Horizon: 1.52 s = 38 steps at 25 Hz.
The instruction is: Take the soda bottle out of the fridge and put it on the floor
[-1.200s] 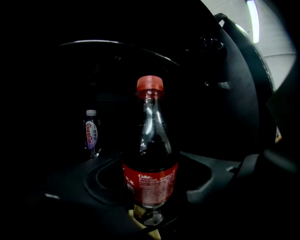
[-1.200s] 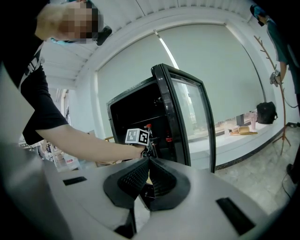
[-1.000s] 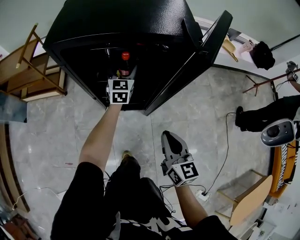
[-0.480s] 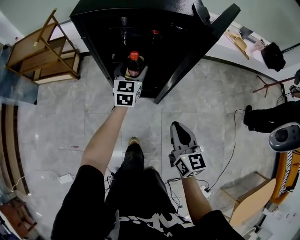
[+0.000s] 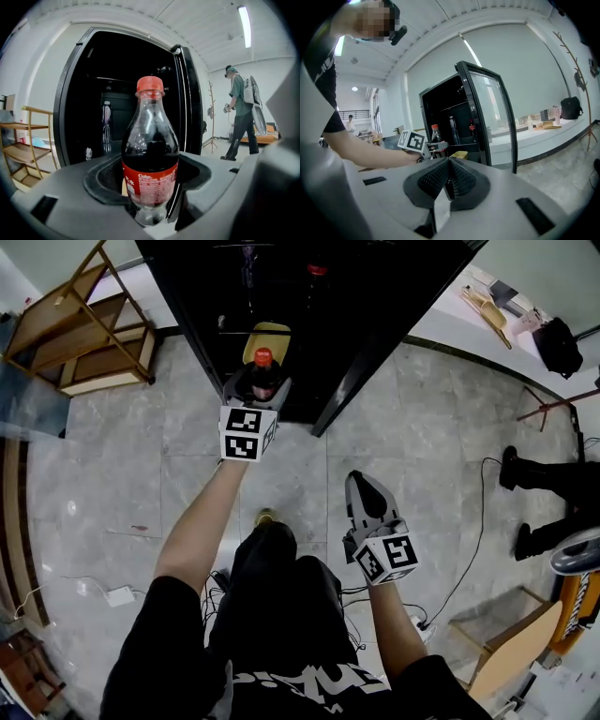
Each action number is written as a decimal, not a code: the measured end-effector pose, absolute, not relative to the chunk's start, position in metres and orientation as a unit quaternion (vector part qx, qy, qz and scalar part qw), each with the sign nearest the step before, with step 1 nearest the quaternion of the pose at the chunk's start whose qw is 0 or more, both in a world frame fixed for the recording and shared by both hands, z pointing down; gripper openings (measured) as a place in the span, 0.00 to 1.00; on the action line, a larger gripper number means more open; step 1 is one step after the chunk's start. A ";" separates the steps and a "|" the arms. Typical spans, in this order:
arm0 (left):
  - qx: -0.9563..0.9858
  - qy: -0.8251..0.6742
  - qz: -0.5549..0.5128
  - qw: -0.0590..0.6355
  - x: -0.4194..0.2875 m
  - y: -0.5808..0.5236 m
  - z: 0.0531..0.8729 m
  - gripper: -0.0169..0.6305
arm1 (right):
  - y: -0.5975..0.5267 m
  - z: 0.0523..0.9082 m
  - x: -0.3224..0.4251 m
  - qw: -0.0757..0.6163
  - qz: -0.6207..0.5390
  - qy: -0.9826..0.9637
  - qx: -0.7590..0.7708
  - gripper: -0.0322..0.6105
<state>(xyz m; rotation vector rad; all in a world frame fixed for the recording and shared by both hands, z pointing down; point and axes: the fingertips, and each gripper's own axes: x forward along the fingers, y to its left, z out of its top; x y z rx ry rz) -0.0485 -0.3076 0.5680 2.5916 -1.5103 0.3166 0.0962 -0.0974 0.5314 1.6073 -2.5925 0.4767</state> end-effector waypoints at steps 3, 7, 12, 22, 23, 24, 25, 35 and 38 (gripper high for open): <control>0.858 -0.498 0.106 0.061 -0.052 -0.303 0.613 0.51 | -0.105 0.581 0.093 0.028 0.149 -0.845 0.513 0.09; 0.856 -0.502 0.105 0.065 -0.057 -0.298 0.677 0.51 | -0.118 0.647 0.090 0.033 0.137 -0.850 0.507 0.09; 0.854 -0.505 0.104 0.064 -0.063 -0.294 0.758 0.51 | -0.133 0.726 0.092 0.032 0.119 -0.855 0.504 0.09; 0.852 -0.508 0.113 0.063 -0.067 -0.271 0.888 0.51 | -0.134 0.832 0.098 0.018 0.107 -0.859 0.499 0.09; 0.851 -0.508 0.114 0.065 -0.068 -0.268 0.897 0.51 | -0.134 0.837 0.099 0.017 0.107 -0.860 0.499 0.09; 0.851 -0.509 0.114 0.069 -0.068 -0.265 0.906 0.51 | -0.134 0.841 0.100 0.016 0.106 -0.860 0.498 0.09; 0.850 -0.509 0.114 0.072 -0.068 -0.263 0.914 0.51 | -0.133 0.844 0.101 0.016 0.105 -0.861 0.497 0.09; 0.856 -0.497 0.127 0.062 -0.057 -0.244 1.005 0.51 | -0.136 0.905 0.106 0.039 0.108 -0.871 0.478 0.09; 0.859 -0.491 0.134 0.061 -0.051 -0.241 1.033 0.51 | -0.137 0.927 0.110 0.044 0.111 -0.874 0.470 0.09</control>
